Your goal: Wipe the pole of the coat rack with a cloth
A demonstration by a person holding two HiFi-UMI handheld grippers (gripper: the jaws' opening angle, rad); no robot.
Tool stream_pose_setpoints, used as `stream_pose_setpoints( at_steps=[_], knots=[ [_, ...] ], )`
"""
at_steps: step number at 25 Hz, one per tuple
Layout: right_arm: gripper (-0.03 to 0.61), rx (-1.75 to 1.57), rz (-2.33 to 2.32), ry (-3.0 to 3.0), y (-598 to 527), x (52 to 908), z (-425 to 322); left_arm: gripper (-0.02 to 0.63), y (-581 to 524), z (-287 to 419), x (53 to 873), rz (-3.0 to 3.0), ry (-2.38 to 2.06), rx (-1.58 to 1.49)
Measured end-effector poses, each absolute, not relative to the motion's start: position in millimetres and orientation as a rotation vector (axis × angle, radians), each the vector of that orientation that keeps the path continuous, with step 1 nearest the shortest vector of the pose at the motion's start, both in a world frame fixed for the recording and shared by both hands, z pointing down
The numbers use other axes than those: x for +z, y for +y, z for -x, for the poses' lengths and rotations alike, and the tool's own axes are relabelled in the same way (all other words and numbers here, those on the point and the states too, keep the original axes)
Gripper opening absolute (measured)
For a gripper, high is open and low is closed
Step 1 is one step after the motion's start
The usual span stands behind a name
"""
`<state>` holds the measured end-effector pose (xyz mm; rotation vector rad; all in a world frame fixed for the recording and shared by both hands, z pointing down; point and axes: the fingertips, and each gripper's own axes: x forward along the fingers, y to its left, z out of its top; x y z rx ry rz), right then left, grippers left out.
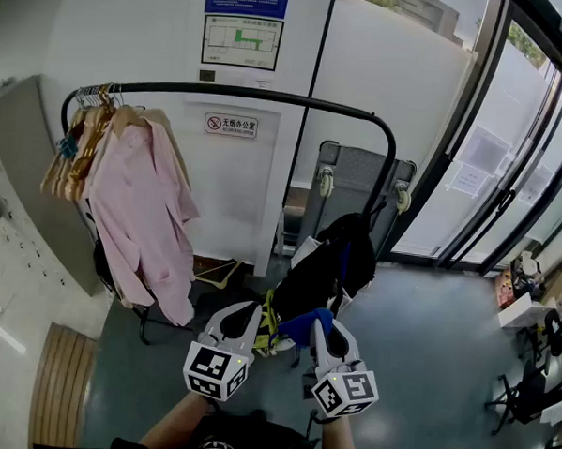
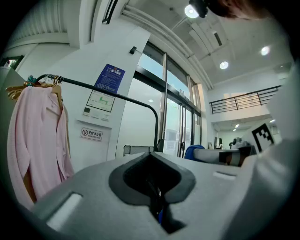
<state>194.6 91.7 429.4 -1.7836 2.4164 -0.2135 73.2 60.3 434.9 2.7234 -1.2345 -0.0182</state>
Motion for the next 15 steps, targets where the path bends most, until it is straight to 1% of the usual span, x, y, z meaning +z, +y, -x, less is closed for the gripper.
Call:
stream_pose_setpoints(
  at_steps=[15],
  knots=[
    [0.032,-0.238,1.768,2.379,90,430,-178,0.002,63,-43,440,-2.695,-1.25,-0.012]
  ],
)
